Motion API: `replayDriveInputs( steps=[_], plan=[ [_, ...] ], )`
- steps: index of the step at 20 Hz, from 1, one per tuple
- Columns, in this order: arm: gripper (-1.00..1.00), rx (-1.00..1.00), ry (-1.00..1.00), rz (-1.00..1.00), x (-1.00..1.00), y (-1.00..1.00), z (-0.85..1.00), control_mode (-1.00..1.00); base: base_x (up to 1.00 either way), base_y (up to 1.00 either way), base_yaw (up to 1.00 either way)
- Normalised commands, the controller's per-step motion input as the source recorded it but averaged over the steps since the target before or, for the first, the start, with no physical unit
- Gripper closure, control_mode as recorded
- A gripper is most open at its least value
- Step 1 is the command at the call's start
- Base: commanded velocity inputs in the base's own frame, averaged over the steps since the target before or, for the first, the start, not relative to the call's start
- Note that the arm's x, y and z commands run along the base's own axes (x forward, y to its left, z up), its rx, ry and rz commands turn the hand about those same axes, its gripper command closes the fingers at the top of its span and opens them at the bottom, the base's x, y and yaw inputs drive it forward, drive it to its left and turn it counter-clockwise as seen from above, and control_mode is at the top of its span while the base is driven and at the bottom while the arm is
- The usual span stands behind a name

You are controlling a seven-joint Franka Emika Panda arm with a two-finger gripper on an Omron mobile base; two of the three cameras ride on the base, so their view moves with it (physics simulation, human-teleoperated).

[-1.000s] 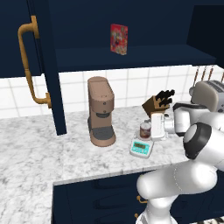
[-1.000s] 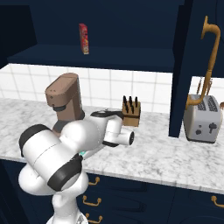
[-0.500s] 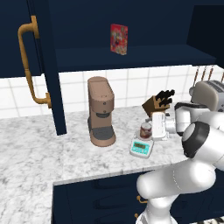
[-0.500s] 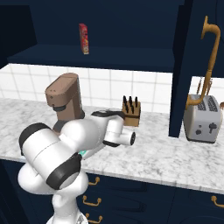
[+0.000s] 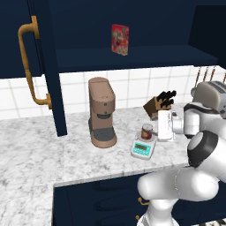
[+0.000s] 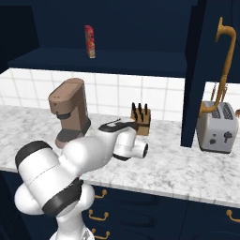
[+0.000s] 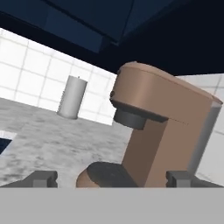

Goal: Pick the canned food and place it on the digital scale for weighing, and close the cabinet.

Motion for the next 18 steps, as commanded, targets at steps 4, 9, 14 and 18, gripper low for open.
replayDriveInputs(
  steps=[4, 9, 14, 18],
  plan=[
    [-1.00, 0.13, -0.05, 0.00, -0.52, -0.17, 0.69, -1.00, 0.00, 0.00, 0.00],
    [-1.00, 0.23, -0.07, 0.00, -0.61, -0.54, 0.59, -1.00, 0.00, 0.00, 0.00],
    [-1.00, 0.28, -0.17, 0.00, -0.64, -0.86, 0.45, -1.00, 0.00, 0.00, 0.00],
    [-1.00, 0.26, -0.10, -0.02, -0.56, -0.88, 0.44, -1.00, 0.00, 0.00, 0.00]
  ],
)
